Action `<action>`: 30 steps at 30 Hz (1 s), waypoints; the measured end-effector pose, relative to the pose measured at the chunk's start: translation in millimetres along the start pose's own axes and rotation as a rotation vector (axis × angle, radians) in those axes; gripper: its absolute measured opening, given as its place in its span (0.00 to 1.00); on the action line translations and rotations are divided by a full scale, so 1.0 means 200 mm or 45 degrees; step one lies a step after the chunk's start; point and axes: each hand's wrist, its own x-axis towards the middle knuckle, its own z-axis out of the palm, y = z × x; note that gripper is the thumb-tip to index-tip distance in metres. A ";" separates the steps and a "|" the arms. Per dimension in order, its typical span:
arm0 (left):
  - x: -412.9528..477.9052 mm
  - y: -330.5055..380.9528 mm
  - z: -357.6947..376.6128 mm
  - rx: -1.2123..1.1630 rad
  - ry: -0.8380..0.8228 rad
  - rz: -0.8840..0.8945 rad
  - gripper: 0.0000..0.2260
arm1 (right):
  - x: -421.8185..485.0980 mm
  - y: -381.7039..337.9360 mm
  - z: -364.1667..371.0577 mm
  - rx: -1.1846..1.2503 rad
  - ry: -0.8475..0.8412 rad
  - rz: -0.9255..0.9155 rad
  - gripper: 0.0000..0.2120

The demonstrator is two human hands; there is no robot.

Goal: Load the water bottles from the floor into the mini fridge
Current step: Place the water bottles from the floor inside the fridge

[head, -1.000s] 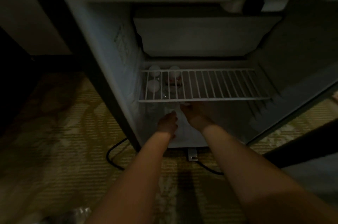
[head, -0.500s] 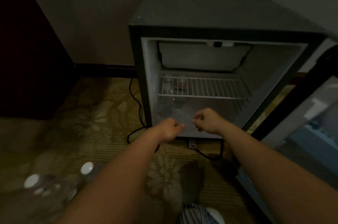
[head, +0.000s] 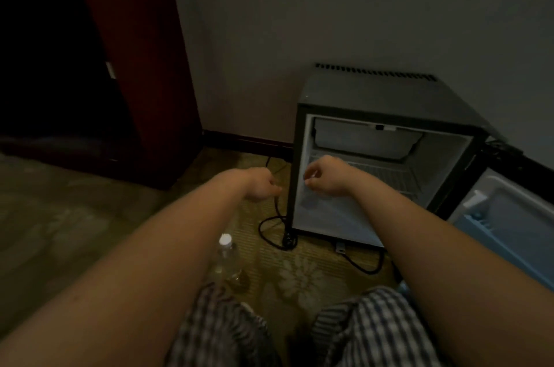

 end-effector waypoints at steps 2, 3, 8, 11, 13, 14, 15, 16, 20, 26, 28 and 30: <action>-0.17 -0.08 -0.07 0.005 0.080 -0.011 0.19 | -0.07 -0.17 0.00 0.016 -0.034 -0.039 0.12; -0.26 -0.13 -0.09 0.001 0.113 -0.013 0.18 | -0.11 -0.27 0.01 0.031 -0.055 -0.067 0.12; -0.59 -0.41 -0.09 0.012 0.157 -0.135 0.19 | -0.23 -0.64 0.17 0.010 -0.104 -0.163 0.13; -0.75 -0.57 -0.02 -0.016 0.154 -0.182 0.18 | -0.30 -0.82 0.33 -0.017 -0.173 -0.183 0.13; -0.84 -0.69 0.05 -0.065 0.128 -0.196 0.17 | -0.34 -0.92 0.47 -0.045 -0.220 -0.195 0.12; -0.88 -0.75 0.10 -0.093 0.111 -0.210 0.17 | -0.36 -0.96 0.56 -0.063 -0.247 -0.203 0.12; -0.92 -0.83 0.15 -0.122 0.094 -0.225 0.17 | -0.38 -1.01 0.65 -0.083 -0.275 -0.207 0.12; -0.95 -0.89 0.22 -0.155 0.076 -0.246 0.17 | -0.40 -1.05 0.74 -0.100 -0.302 -0.213 0.12; -1.03 -1.13 0.50 -0.329 0.002 -0.302 0.13 | -0.46 -1.14 1.06 -0.121 -0.460 -0.235 0.14; -1.08 -1.32 0.88 -0.753 -0.095 -0.407 0.13 | -0.45 -1.11 1.50 -0.083 -0.585 -0.139 0.12; -1.06 -1.36 0.98 -0.805 -0.078 -0.429 0.14 | -0.41 -1.09 1.62 -0.141 -0.523 -0.107 0.10; -1.04 -1.38 1.08 -0.901 -0.065 -0.451 0.14 | -0.38 -1.07 1.68 -0.187 -0.435 -0.083 0.10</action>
